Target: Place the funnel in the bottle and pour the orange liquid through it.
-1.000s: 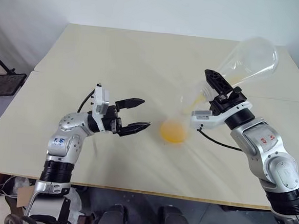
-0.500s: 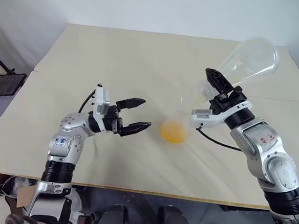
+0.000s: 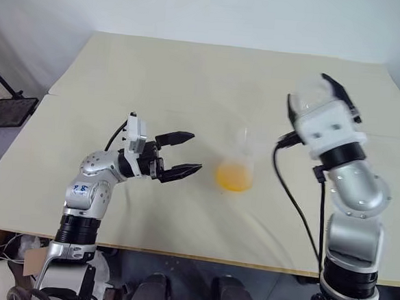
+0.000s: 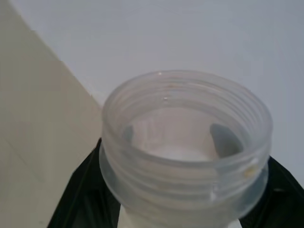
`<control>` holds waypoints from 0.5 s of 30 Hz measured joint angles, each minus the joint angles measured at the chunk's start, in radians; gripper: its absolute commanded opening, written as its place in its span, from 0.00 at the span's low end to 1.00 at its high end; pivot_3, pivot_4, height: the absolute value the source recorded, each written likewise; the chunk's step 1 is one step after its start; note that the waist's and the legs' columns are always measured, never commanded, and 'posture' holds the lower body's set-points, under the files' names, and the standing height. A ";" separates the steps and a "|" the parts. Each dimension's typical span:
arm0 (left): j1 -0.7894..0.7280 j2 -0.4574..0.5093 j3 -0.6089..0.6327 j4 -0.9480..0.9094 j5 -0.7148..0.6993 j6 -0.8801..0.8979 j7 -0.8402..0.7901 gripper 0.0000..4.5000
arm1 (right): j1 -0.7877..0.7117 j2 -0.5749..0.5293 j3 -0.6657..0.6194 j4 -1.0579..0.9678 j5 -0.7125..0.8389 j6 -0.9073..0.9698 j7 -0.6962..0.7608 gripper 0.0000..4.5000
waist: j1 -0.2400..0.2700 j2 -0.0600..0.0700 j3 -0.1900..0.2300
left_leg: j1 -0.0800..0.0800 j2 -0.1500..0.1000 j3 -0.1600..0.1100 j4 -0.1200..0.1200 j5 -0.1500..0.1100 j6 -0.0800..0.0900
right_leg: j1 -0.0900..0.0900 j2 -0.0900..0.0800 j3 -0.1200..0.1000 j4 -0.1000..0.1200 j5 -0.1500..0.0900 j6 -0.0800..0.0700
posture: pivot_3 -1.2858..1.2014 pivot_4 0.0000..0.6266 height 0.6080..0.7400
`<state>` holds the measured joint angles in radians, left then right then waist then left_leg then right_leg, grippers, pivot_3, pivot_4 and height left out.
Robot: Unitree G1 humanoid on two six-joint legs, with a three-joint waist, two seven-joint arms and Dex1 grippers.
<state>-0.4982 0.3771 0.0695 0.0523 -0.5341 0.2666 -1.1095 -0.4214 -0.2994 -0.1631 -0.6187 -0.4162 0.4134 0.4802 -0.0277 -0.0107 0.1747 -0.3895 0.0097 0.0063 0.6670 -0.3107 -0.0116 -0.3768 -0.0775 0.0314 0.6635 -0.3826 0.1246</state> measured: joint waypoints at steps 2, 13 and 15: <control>0.000 0.002 0.000 0.001 0.000 0.000 -0.003 1.00 | -0.001 0.034 -0.111 -0.020 0.118 0.117 0.029 0.55 | 0.002 0.000 0.000 | 0.000 0.000 -0.002 0.000 0.000 0.000 | 0.001 0.000 0.000 0.000 0.000 0.000 | 0.52 0.24 1.00; -0.010 0.005 -0.007 0.007 0.000 -0.001 -0.013 1.00 | 0.030 -0.028 -0.563 0.280 0.493 0.286 -0.048 0.55 | -0.006 0.000 0.000 | 0.002 0.000 0.003 -0.003 0.000 0.000 | 0.000 0.000 0.003 -0.001 0.000 0.000 | 0.52 0.24 1.00; -0.016 0.005 -0.010 0.008 0.000 -0.001 -0.017 1.00 | 0.037 -0.052 -0.565 0.330 0.501 0.250 -0.092 0.55 | -0.006 0.000 0.000 | 0.002 0.000 0.003 -0.003 0.000 0.000 | 0.000 0.000 0.003 -0.001 0.000 0.000 | 0.52 0.24 1.00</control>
<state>-0.5141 0.3823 0.0599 0.0602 -0.5341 0.2657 -1.1266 -0.3843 -0.3510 -0.7281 -0.2885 0.0844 0.6632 0.3881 -0.0336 -0.0103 0.1745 -0.3876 0.0098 0.0094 0.6643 -0.3107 -0.0114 -0.3768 -0.0773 0.0344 0.6629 -0.3826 0.1247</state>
